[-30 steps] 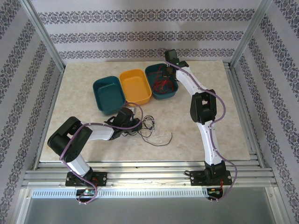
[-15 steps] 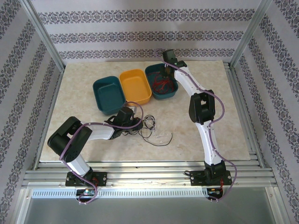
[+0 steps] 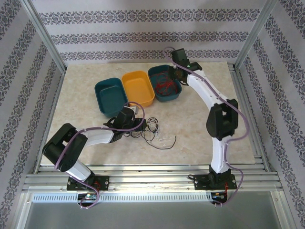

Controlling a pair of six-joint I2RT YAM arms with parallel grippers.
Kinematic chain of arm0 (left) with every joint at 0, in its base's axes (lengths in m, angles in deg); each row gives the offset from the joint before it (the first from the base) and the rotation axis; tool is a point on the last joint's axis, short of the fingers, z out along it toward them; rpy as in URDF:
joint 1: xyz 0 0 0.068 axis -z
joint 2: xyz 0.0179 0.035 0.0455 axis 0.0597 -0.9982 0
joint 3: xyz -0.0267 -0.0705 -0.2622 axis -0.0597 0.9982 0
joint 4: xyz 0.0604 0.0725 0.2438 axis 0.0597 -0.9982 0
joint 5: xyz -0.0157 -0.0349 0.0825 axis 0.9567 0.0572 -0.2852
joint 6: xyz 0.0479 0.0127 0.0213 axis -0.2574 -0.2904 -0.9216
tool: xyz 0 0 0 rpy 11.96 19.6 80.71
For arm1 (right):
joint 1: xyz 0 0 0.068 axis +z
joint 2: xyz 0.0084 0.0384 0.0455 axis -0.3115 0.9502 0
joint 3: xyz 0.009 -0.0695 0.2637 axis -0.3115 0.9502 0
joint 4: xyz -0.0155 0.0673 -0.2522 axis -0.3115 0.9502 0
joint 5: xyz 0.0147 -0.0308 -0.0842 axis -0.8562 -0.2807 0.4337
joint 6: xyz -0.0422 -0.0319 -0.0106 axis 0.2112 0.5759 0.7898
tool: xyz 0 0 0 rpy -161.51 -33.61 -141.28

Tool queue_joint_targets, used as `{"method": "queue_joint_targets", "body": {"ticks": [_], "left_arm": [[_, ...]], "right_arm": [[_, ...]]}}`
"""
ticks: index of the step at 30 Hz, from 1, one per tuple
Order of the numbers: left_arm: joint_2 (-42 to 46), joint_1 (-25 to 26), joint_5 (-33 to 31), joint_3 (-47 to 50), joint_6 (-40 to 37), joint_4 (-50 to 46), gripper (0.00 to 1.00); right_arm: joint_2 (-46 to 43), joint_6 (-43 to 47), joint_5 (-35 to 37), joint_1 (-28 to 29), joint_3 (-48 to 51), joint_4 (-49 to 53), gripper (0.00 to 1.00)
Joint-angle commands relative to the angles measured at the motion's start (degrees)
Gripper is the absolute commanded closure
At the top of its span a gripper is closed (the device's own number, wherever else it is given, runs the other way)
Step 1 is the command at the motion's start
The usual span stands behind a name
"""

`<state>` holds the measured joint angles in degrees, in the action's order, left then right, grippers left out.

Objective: Untangle the cables

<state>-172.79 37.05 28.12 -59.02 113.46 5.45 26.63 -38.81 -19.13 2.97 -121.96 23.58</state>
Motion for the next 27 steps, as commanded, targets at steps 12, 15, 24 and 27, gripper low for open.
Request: {"method": "queue_joint_targets", "body": {"ticks": [12, 15, 24, 27], "left_arm": [[10.6, -1.9, -1.4, 0.4, -3.8, -13.9, 0.54], [10.7, -2.7, 0.8, -1.6, -6.8, -18.3, 0.58], [5.0, -2.9, 4.9, -8.6, -11.9, -23.3, 0.65], [2.4, -3.0, 5.5, -10.3, -12.4, -23.4, 0.66]], "right_arm": [[-27.3, -14.7, 3.7, 14.2, 42.9, -7.9, 0.46], [-31.1, -16.8, 3.5, 17.6, 48.5, -10.5, 0.38], [-38.5, -23.5, 5.4, 20.4, 59.4, -16.2, 0.02], [-39.0, -24.0, 5.5, 20.5, 60.2, -16.4, 0.02]]}}
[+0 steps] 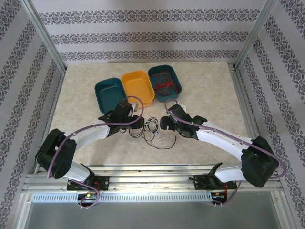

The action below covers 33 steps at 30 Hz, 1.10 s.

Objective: Untangle the cables

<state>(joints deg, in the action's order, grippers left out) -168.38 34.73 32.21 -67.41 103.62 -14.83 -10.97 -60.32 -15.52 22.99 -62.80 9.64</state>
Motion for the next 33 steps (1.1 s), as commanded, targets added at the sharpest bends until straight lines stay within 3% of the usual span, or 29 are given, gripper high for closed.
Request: {"method": "queue_joint_targets", "body": {"ticks": [1, 4, 11, 21, 33], "left_arm": [[-2.8, -0.6, 1.3, -2.4, -2.4, -3.4, 0.66], [-4.8, -0.6, 0.1, -3.1, -2.0, -3.9, 0.67], [-5.5, -0.6, 0.3, -3.3, -0.7, -3.3, 0.91], [7.5, -0.6, -0.3, -6.7, -4.0, -15.7, 0.92], [16.1, -0.6, -1.0, -11.7, -6.9, -22.1, 0.93]], "right_arm": [[-1.4, -2.6, 1.8, 0.5, 0.9, -2.5, 0.02], [-1.2, -2.6, 1.8, 0.9, 0.9, -2.9, 0.02], [-0.3, -3.4, 4.0, 1.7, 0.3, -2.3, 0.02], [1.5, -3.2, 7.4, 5.3, -2.2, -2.2, 0.02], [3.4, 1.1, -1.8, 6.6, -1.6, -13.9, 0.05]]}}
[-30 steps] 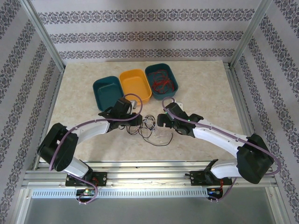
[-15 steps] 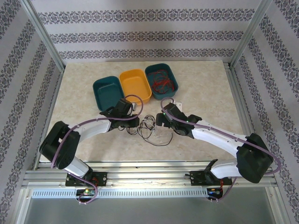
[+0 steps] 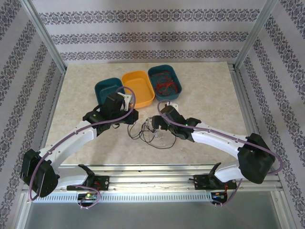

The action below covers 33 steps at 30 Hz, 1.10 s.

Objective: Untangle the cables

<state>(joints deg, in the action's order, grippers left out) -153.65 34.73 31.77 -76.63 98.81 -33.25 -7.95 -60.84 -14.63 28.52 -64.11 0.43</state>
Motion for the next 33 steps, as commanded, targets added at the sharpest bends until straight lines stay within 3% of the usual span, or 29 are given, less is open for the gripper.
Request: {"method": "queue_joint_targets", "body": {"ticks": [1, 6, 16, 25, 33], "left_arm": [[1.5, -0.6, -0.1, -3.0, -2.2, -3.6, 0.94], [3.2, -0.6, 2.5, -6.1, -2.0, -1.9, 0.96], [5.2, -0.6, 0.4, -11.6, -1.7, 2.5, 0.97], [5.1, -0.6, -1.7, -16.1, -2.8, 3.5, 0.98], [4.3, -0.6, 1.2, -23.5, -2.9, 5.6, 1.0]], "right_arm": [[0.3, 1.6, -2.9, 1.2, 0.2, -5.5, 0.06], [-0.4, 1.7, -4.0, 1.7, 2.4, -9.2, 0.09], [-4.7, 5.8, -4.1, 3.7, 8.3, -18.7, 0.15], [-9.8, 5.7, 1.0, 4.0, 10.9, -17.8, 0.14], [-9.9, 5.4, 1.9, 4.0, 11.8, -17.5, 0.12]]}}
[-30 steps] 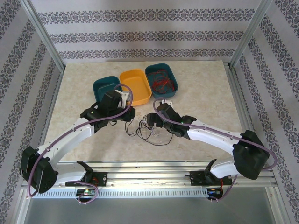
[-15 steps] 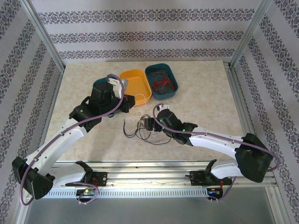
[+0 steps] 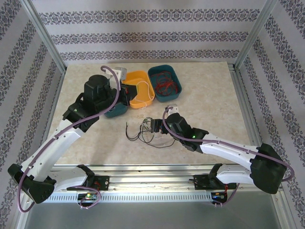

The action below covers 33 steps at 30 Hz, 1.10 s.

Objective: Untangle the cables

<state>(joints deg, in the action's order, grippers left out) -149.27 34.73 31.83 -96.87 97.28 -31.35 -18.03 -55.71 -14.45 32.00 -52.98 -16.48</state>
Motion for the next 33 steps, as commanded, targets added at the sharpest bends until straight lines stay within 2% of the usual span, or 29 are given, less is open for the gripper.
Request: {"method": "queue_joint_targets", "body": {"ticks": [1, 15, 22, 27, 33], "left_arm": [[-0.3, -0.6, 1.4, -4.4, -1.6, 4.2, 1.0], [-3.9, -0.6, -1.9, -20.5, -8.4, 7.3, 1.0], [-5.7, -0.6, -3.4, -23.9, -10.2, 12.0, 1.0], [-7.0, -0.6, -1.8, -25.7, -9.8, 14.4, 1.0], [-9.4, -0.6, -2.9, -29.7, -12.0, 14.9, 1.0]], "right_arm": [[0.6, 0.0, 1.6, 0.5, 0.5, -0.5, 0.12], [4.1, -1.6, 2.1, 0.5, -0.5, -0.3, 0.09], [5.1, -1.7, 2.8, 0.4, -1.1, 0.3, 0.08], [6.3, -1.3, 2.4, 0.2, -2.0, 0.7, 0.07], [7.5, -1.3, 2.5, 0.2, -3.1, 1.4, 0.07]]}}
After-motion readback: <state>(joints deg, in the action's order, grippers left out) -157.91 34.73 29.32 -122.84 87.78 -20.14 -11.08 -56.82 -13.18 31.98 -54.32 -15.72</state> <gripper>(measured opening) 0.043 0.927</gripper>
